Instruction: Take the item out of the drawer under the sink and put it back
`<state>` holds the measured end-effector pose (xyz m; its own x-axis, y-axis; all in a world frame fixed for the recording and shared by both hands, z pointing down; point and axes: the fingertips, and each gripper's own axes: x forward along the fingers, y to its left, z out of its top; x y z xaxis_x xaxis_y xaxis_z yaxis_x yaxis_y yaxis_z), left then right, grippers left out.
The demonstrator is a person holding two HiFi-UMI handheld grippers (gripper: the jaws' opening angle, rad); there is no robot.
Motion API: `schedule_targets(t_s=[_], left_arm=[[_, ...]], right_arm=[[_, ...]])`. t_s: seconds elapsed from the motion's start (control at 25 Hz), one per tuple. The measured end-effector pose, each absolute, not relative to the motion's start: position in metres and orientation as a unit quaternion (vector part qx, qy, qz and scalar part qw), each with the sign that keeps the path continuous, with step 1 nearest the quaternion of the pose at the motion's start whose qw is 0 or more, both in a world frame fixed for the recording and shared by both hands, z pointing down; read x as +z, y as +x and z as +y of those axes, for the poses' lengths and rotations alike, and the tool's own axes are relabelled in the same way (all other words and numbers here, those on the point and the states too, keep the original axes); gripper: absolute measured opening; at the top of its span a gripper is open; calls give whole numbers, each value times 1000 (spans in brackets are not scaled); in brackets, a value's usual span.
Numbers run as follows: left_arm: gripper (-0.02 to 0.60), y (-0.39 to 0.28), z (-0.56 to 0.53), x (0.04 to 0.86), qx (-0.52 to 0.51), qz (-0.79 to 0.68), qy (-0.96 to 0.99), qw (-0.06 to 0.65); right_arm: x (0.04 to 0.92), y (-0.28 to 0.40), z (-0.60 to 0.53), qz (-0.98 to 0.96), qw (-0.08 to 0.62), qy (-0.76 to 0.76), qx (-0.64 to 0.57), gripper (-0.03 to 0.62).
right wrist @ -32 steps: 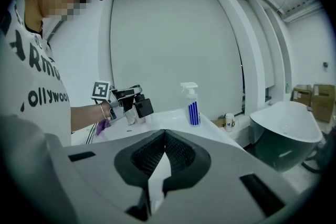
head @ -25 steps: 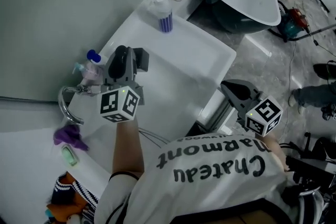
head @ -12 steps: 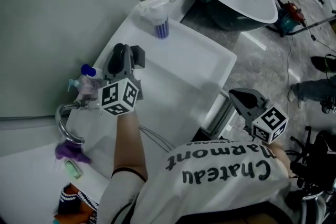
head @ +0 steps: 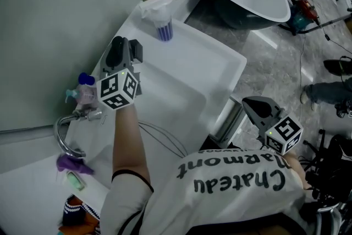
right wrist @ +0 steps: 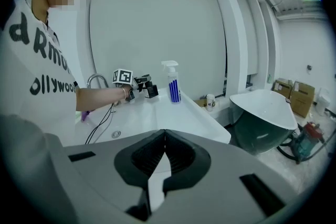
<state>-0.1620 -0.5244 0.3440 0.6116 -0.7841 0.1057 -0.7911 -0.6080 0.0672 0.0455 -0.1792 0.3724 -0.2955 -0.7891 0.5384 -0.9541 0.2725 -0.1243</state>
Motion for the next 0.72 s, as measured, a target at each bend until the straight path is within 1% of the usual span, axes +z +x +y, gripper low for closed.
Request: schedule_targets(t_s=[0.44,0.6,0.72], left_arm=[[104,-155,-557,370,70,-453,887,59],[104,-150,-566,377,82,-451,886,65],[104,-150,-570,382,87,-452,885,70]], right_arm=[[385,62,-163,-755,212,579,222,11],[385,67,-163,-750,184,588,240,11],[386,68,-163,-748,182,592,240,11]])
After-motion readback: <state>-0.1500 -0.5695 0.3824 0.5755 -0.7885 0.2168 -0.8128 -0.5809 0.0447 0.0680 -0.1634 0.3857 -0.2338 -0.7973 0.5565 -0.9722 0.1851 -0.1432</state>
